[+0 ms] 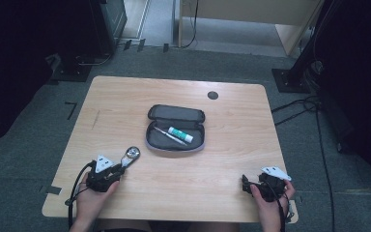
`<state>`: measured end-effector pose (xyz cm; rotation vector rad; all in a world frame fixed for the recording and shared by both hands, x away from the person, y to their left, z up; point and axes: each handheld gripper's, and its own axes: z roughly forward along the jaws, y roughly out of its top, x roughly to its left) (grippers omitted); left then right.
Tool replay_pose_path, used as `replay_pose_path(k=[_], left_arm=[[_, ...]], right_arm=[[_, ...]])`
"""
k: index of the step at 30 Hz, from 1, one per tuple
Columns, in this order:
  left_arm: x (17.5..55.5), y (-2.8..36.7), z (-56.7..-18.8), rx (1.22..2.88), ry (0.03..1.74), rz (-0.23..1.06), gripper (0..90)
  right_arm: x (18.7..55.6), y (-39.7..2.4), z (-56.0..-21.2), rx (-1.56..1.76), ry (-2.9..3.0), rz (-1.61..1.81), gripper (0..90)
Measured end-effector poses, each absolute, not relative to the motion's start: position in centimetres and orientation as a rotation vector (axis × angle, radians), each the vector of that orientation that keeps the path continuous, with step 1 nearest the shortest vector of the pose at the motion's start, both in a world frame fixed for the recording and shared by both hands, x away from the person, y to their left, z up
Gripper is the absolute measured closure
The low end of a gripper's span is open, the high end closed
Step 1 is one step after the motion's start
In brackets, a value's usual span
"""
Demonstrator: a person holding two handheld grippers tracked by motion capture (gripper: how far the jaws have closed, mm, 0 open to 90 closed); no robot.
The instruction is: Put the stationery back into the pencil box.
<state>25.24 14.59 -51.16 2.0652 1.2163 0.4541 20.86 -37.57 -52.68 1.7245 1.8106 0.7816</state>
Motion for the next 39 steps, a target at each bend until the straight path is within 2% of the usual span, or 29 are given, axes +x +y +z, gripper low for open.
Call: replay_pose_path(k=[5, 21, 23, 27, 29, 32, 34, 37, 39], left_arm=[[25.2, 14.9, -51.2, 2.063, 1.212, 0.443, 81.2], [24.6, 15.5, -51.1, 2.063, 1.189, 0.413, 82.7], [24.4, 15.6, -51.0, 2.053, 1.186, 0.413, 89.9], [24.3, 15.9, -50.8, 2.054, 1.166, 0.397, 88.3], [24.3, 16.0, -50.8, 2.037, 1.167, 0.383, 85.0], [24.4, 16.1, -50.7, 2.010, 1.156, 0.356, 74.9], [24.7, 15.8, -50.8, 2.007, 1.173, 0.366, 57.1], [25.3, 15.1, -50.7, 1.967, 1.188, 0.357, 39.5], [25.6, 14.3, -50.7, 1.968, 1.194, 0.364, 35.2]], right_arm=[[20.9, -37.6, -52.7, 1.725, 1.811, 0.782, 0.3], [20.9, -37.6, -52.7, 1.724, 1.811, 0.784, 0.3], [20.9, -37.6, -52.7, 1.724, 1.811, 0.784, 0.3], [20.9, -37.6, -52.7, 1.724, 1.811, 0.784, 0.3], [20.9, -37.6, -52.7, 1.724, 1.811, 0.784, 0.3], [20.9, -37.6, -52.7, 1.725, 1.811, 0.782, 0.3], [20.9, -37.6, -52.7, 1.724, 1.811, 0.784, 0.3], [20.9, -37.6, -52.7, 1.725, 1.811, 0.782, 0.3], [20.9, -37.6, -52.7, 1.724, 1.811, 0.784, 0.3]])
